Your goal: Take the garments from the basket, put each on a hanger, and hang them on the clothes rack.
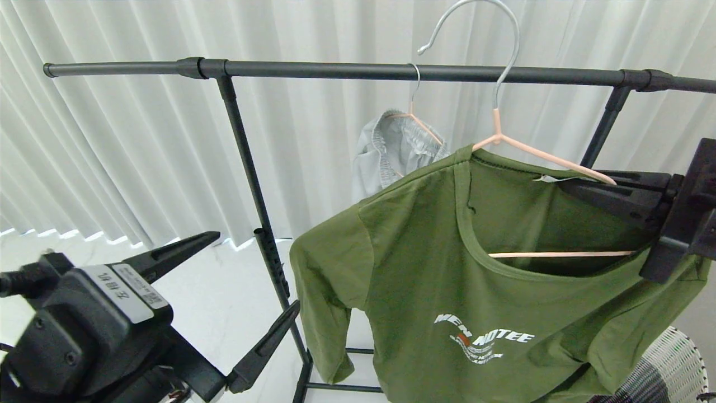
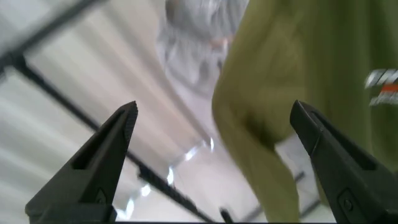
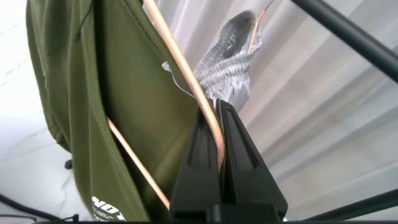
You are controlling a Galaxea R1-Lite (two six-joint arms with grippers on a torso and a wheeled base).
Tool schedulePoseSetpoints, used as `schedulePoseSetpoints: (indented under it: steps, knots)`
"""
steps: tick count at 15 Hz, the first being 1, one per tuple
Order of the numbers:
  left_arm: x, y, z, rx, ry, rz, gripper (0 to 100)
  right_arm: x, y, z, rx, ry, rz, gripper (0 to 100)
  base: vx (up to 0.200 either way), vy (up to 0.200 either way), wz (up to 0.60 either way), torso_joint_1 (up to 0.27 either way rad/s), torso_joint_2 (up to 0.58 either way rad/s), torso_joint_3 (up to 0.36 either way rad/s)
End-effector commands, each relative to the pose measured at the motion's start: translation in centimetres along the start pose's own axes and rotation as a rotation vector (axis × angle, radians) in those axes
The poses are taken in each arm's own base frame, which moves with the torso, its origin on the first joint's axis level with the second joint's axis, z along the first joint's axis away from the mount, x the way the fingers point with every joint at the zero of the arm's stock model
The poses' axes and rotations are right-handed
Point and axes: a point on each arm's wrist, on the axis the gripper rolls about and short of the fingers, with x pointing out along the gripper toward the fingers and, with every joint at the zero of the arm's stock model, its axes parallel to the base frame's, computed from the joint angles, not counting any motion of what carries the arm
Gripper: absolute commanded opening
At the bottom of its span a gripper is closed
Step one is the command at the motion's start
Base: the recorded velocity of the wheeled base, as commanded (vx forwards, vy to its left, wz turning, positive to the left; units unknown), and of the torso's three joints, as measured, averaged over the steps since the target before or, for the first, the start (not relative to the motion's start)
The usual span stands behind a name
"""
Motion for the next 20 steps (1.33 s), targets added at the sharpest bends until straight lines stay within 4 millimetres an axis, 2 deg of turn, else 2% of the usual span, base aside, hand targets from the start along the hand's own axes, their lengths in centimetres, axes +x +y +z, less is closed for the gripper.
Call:
schedulePoseSetpoints:
  steps: [1,7,8,12,16,20]
  knots:
    - [0.4,-0.7,-2.0,0.005,0.095,-0.018,100,-0.7,0.0,0.4,-0.003,-0.025,-0.002,0,0.0,0.0,0.0,0.0,0.0,0.0]
    - [1.7,-1.9,-3.1,-0.101,0.173,-0.053,100,-1.3,0.3,0.9,-0.006,-0.055,0.011,0,0.0,0.0,0.0,0.0,0.0,0.0]
    - [1.7,-2.0,-3.1,-0.108,0.175,-0.054,0,-1.4,0.4,1.0,-0.006,-0.059,0.018,0,0.0,0.0,0.0,0.0,0.0,0.0]
    - [1.8,-1.8,-3.3,-0.108,0.183,-0.046,0,-1.5,0.8,1.3,-0.005,-0.075,0.042,0,0.0,0.0,0.0,0.0,0.0,0.0]
    - [1.7,-0.4,-4.3,-0.119,0.232,0.043,0,-1.8,0.6,1.3,-0.004,-0.075,0.026,0,0.0,0.0,0.0,0.0,0.0,0.0]
    - [-1.5,1.5,-6.9,-0.125,0.306,0.191,0,-1.9,0.2,1.1,-0.004,-0.063,-0.003,0,0.0,0.0,0.0,0.0,0.0,0.0]
